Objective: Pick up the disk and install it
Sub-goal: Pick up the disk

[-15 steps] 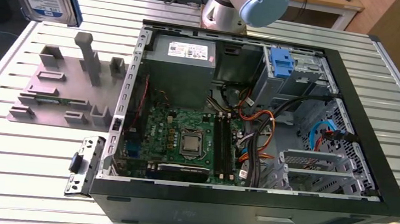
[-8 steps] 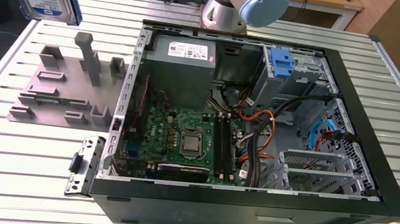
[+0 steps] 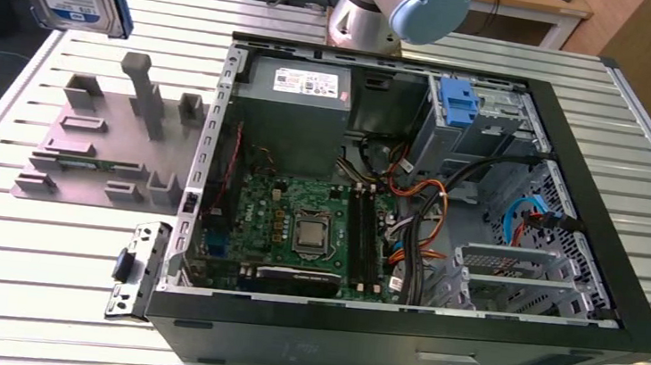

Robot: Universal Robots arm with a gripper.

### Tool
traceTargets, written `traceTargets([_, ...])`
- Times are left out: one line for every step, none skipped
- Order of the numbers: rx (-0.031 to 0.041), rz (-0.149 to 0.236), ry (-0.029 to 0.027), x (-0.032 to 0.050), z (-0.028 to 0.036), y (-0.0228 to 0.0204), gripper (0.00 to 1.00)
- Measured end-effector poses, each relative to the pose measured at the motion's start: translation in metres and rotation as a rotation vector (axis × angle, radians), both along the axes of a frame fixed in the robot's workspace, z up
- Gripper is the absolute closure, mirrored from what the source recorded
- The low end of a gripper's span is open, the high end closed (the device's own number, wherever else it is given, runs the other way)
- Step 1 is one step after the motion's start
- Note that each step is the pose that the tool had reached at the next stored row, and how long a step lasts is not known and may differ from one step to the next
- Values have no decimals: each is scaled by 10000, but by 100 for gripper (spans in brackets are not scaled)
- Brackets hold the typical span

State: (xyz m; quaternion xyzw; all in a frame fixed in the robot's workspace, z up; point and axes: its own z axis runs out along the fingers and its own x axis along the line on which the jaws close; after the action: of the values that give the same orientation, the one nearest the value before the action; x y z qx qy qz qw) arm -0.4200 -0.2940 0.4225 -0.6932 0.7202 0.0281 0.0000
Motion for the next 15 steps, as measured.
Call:
traceTargets([0, 0, 0, 0, 6, 0, 64])
traceTargets([0, 0, 0, 0, 11, 0, 64])
traceTargets([0, 0, 1, 0, 18, 0, 64])
traceTargets([0, 0, 0, 0, 23, 0, 64])
traceTargets([0, 0, 0, 0, 29, 0, 64])
traceTargets([0, 0, 0, 0, 35, 0, 64])
traceTargets([0, 0, -1, 0, 41, 0, 64])
traceTargets([0, 0, 1, 0, 47, 0, 64])
traceTargets([0, 0, 0, 0, 53, 0, 64])
traceTargets([0, 0, 0, 0, 59, 0, 64])
traceTargets([0, 0, 0, 0, 65, 0, 64])
traceTargets([0, 0, 1, 0, 71, 0, 64])
traceTargets([0, 0, 0, 0, 76, 0, 64])
traceTargets([0, 0, 0, 0, 82, 0, 64])
traceTargets([0, 0, -1, 0, 87, 0, 64])
